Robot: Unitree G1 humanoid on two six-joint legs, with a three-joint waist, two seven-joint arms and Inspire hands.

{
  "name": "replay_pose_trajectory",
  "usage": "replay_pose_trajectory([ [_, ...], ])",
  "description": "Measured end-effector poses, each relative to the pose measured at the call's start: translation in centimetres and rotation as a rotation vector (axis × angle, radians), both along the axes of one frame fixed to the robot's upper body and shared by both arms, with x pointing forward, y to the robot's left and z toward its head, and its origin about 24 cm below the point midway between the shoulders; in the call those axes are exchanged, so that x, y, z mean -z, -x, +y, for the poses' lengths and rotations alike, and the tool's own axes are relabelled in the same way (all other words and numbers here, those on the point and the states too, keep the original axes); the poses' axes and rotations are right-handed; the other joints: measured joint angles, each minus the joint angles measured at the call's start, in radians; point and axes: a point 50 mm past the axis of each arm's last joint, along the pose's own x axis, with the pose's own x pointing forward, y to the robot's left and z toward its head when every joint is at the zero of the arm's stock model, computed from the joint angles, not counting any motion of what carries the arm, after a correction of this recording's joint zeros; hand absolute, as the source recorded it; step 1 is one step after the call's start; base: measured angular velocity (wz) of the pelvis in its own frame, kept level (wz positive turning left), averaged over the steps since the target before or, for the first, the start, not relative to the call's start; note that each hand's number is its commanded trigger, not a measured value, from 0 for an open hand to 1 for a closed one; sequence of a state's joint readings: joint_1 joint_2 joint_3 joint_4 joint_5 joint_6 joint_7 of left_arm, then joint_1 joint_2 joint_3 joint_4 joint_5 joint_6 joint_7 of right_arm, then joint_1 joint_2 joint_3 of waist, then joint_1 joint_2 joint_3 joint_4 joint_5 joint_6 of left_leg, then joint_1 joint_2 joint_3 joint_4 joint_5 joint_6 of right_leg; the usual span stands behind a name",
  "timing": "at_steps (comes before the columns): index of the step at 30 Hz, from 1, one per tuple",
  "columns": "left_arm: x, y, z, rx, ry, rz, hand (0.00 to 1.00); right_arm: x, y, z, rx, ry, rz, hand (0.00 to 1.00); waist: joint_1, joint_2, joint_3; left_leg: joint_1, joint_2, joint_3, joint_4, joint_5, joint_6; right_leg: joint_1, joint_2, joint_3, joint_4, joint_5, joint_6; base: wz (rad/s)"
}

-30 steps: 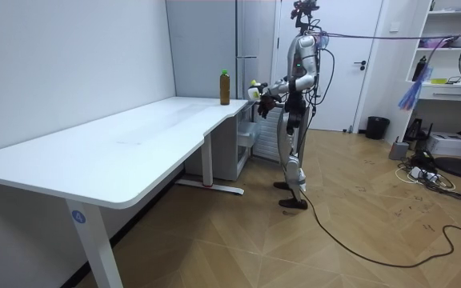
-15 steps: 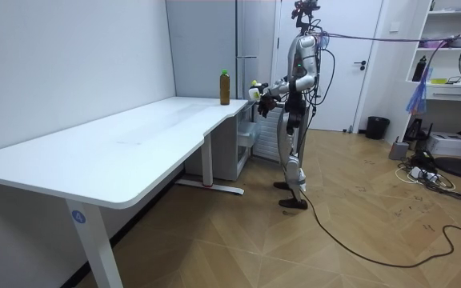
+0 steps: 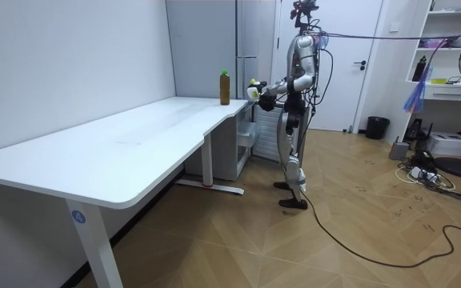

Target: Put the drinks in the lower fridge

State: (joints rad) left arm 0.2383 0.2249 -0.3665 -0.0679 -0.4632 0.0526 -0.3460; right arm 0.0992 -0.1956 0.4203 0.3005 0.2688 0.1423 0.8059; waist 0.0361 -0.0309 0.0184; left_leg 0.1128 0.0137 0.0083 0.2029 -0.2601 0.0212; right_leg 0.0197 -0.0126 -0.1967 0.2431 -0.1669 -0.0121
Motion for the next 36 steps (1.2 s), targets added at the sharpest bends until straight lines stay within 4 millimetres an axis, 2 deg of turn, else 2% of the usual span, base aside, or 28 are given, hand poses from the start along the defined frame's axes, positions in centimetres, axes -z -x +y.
replay_pose_trajectory([
  [24, -0.3, -0.2, 0.5, -0.012, -0.015, -0.039, 0.00, 0.0, 0.1, -0.1, -0.003, 0.002, 0.003, 1.00, -0.003, 0.003, -0.0036, 0.003, 0.001, 0.012, 0.004, 0.000, 0.000, 0.000, -0.002, 0.001, 0.004, 0.000, 0.000, -0.01],
  [31, -2.3, -1.4, 0.6, -0.005, -0.051, -0.156, 0.00, -0.3, -0.3, -0.2, 0.011, -0.031, -0.006, 1.00, 0.003, 0.017, -0.0107, 0.001, 0.007, 0.010, 0.002, 0.000, 0.000, -0.001, -0.001, -0.004, 0.001, 0.001, -0.001, 0.00],
  [36, -6.5, -2.5, 0.9, -0.057, -0.002, -0.338, 0.00, -0.3, -0.2, -0.3, 0.010, -0.039, -0.001, 1.00, 0.004, 0.023, -0.0080, 0.002, 0.009, 0.013, 0.001, 0.000, 0.000, 0.002, 0.001, -0.002, -0.005, 0.001, -0.001, 0.00],
])
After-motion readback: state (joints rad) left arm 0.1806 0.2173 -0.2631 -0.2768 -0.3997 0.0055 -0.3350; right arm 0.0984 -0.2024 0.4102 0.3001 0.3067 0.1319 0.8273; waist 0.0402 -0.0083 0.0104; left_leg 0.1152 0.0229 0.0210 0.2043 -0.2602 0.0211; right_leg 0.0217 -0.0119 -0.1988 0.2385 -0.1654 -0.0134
